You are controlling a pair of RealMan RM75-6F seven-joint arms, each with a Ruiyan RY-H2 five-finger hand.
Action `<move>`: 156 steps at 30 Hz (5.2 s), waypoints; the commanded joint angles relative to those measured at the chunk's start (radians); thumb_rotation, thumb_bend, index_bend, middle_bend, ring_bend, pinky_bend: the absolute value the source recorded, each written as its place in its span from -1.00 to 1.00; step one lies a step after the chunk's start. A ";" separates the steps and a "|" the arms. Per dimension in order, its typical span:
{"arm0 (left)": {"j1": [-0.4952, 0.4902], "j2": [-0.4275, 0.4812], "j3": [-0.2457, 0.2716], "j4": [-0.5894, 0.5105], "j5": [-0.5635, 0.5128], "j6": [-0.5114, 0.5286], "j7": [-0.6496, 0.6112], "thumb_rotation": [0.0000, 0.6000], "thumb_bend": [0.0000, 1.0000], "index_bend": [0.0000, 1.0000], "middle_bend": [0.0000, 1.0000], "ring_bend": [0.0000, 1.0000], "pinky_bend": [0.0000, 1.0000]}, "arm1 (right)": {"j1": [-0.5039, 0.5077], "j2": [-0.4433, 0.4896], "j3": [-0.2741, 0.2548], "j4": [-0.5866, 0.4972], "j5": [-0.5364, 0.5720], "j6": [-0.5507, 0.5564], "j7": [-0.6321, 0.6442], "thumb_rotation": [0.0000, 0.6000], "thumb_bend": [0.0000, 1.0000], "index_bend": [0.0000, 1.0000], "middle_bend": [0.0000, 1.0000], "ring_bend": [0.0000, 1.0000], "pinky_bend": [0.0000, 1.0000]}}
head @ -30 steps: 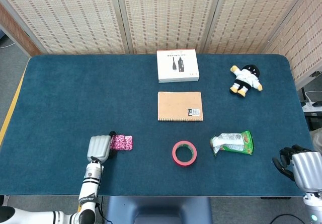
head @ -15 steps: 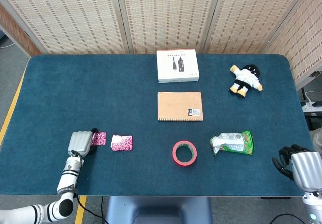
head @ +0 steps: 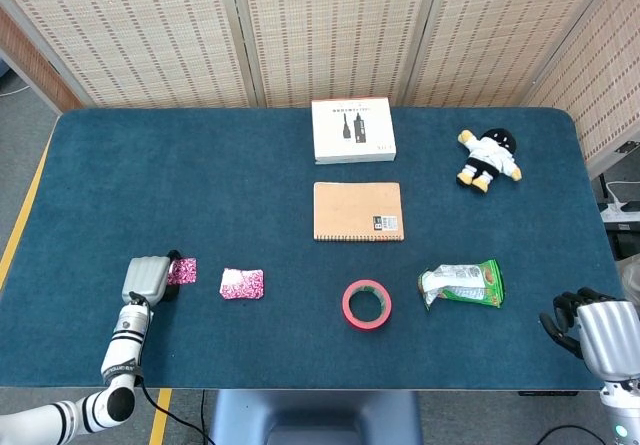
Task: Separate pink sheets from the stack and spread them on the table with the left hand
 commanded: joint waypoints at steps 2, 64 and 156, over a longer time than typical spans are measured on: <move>0.001 -0.002 -0.003 -0.011 0.003 0.016 0.009 1.00 -0.31 -0.71 1.00 1.00 1.00 | 0.001 0.000 0.000 0.001 0.001 -0.001 0.000 1.00 -0.66 0.71 0.57 0.32 0.68; -0.130 -0.273 -0.062 -0.221 -0.177 0.285 0.386 1.00 -0.31 -0.59 1.00 1.00 1.00 | 0.007 0.008 -0.005 -0.008 -0.002 -0.013 0.006 1.00 -0.66 0.71 0.57 0.32 0.68; 0.178 0.016 0.136 -0.286 0.149 0.290 0.154 1.00 -0.33 -0.44 1.00 1.00 1.00 | 0.016 0.001 -0.007 -0.012 0.005 -0.031 -0.008 1.00 -0.66 0.71 0.57 0.32 0.68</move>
